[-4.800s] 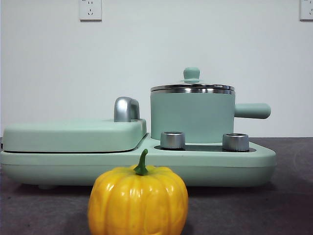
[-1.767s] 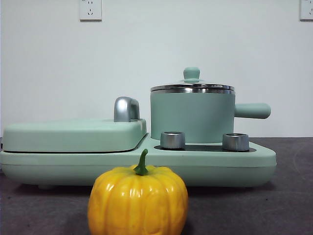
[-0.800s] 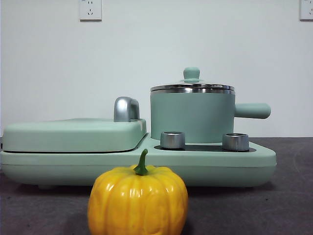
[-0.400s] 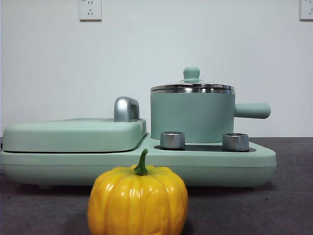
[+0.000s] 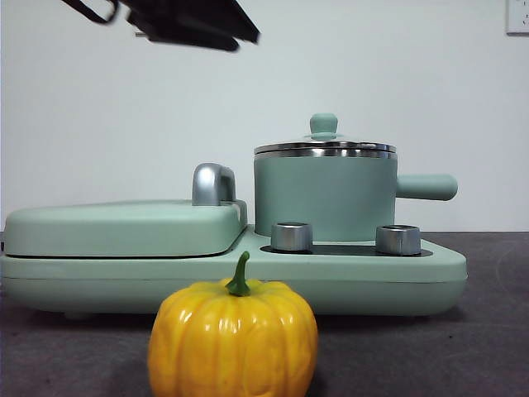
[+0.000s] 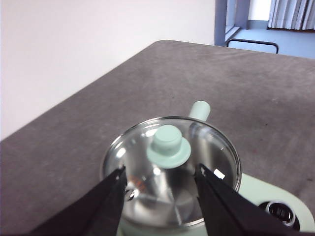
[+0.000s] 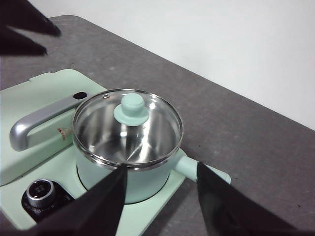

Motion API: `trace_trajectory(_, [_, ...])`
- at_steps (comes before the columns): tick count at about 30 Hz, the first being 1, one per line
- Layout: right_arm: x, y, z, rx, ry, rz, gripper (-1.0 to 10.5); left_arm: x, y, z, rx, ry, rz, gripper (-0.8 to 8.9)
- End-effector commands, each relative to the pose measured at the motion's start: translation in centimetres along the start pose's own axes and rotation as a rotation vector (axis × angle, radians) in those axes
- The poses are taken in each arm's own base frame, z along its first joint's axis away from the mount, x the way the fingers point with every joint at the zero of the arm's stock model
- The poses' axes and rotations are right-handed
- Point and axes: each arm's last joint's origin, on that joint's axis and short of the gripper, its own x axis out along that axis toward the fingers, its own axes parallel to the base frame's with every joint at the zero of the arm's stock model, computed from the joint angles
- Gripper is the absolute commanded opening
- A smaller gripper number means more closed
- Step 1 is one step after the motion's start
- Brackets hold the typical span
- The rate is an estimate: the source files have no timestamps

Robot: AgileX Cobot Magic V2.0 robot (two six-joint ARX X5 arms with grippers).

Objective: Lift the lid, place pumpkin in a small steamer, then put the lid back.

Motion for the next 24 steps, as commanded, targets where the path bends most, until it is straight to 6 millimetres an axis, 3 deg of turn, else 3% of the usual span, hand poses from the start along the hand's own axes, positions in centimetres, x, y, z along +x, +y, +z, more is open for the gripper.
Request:
trace_trajectory(1, [-0.1, 0.0, 0.4, 0.006, -0.01, -0.002, 2.3, 1.3, -0.1, 0.6, -0.01, -0.042, -0.011, 2.27])
trace_trajectory(9, [-0.1, 0.0, 0.4, 0.006, -0.009, -0.001, 2.3, 4.3, -0.2, 0.6, -0.034, -0.04, -0.044, 2.28])
trace_trajectory(16, [-0.1, 0.0, 0.4, 0.006, -0.009, -0.001, 2.3, 8.2, 0.3, 1.0, -0.065, -0.025, -0.07, 2.29])
trace_trajectory(20, [-0.1, 0.0, 0.3, 0.007, -0.007, -0.001, 2.3, 10.1, 0.7, 1.2, -0.111, -0.024, -0.075, 2.94])
trace_trajectory(24, [-0.1, 0.0, 0.2, 0.01, 0.002, 0.001, 2.3, 11.1, 1.0, 1.0, -0.124, -0.017, -0.076, 2.89])
